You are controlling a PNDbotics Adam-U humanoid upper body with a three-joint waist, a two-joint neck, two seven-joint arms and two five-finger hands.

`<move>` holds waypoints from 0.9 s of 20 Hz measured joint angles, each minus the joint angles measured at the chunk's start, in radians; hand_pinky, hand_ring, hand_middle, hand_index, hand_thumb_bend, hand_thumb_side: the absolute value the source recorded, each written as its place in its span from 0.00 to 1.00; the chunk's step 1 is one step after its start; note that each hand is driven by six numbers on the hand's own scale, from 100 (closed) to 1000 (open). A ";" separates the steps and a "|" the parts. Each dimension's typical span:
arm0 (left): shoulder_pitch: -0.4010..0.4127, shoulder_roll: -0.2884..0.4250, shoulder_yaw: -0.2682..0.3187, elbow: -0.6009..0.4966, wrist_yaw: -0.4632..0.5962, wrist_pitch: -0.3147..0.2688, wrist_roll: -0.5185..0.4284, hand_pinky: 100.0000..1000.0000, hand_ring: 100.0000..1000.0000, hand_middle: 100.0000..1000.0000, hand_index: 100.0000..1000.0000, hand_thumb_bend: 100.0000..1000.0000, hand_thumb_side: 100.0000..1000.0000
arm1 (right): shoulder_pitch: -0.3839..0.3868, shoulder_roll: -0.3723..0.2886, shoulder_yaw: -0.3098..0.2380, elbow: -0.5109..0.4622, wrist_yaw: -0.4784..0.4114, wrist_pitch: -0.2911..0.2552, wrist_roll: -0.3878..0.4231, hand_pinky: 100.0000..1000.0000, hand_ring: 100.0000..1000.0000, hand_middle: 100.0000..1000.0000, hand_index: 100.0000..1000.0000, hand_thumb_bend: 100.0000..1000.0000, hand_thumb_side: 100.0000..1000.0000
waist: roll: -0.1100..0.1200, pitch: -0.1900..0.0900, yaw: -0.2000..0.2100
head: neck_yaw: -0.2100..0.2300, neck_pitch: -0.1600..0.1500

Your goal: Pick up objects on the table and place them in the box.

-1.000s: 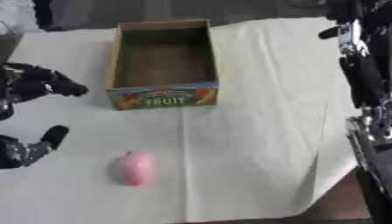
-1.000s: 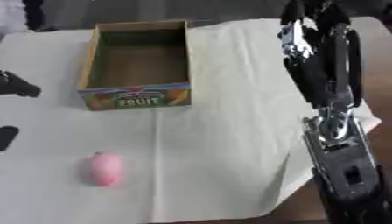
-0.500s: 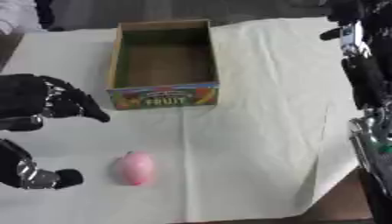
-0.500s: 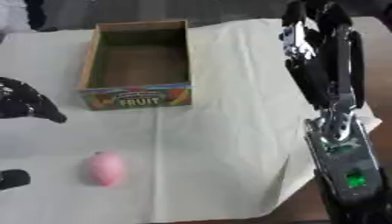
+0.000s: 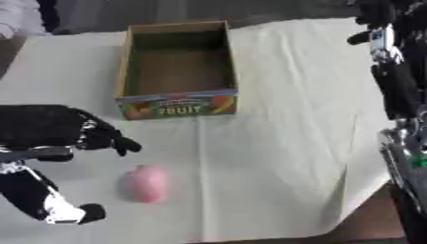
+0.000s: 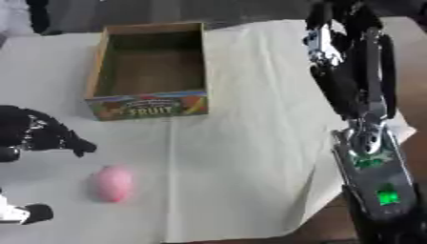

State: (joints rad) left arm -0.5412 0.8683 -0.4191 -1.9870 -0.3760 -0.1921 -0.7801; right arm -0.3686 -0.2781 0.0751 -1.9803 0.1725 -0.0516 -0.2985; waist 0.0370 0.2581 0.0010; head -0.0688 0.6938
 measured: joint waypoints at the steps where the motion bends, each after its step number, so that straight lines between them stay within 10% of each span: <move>1: -0.004 -0.004 -0.009 0.000 0.005 0.028 0.000 0.73 0.72 0.66 0.95 0.30 0.48 | 0.000 0.000 0.000 0.000 0.000 0.000 0.000 0.49 0.76 0.48 0.75 0.05 0.58 | 0.001 0.000 0.000 | 0.000 0.000; 8: -0.040 -0.038 -0.071 0.000 -0.009 0.175 0.013 0.75 0.77 0.72 0.95 0.32 0.51 | 0.004 0.000 0.001 0.000 -0.003 0.001 0.006 0.49 0.76 0.48 0.75 0.05 0.58 | 0.004 0.000 0.000 | 0.002 0.000; 18: -0.062 -0.069 -0.101 0.024 -0.088 0.240 0.016 0.76 0.81 0.78 0.92 0.36 0.54 | 0.008 -0.001 0.004 0.000 -0.007 0.000 0.008 0.49 0.76 0.48 0.74 0.04 0.58 | 0.008 0.000 -0.001 | 0.005 0.000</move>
State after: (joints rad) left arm -0.6030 0.7996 -0.5203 -1.9634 -0.4641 0.0481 -0.7640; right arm -0.3607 -0.2787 0.0789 -1.9803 0.1654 -0.0516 -0.2904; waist 0.0448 0.2581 0.0005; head -0.0637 0.6938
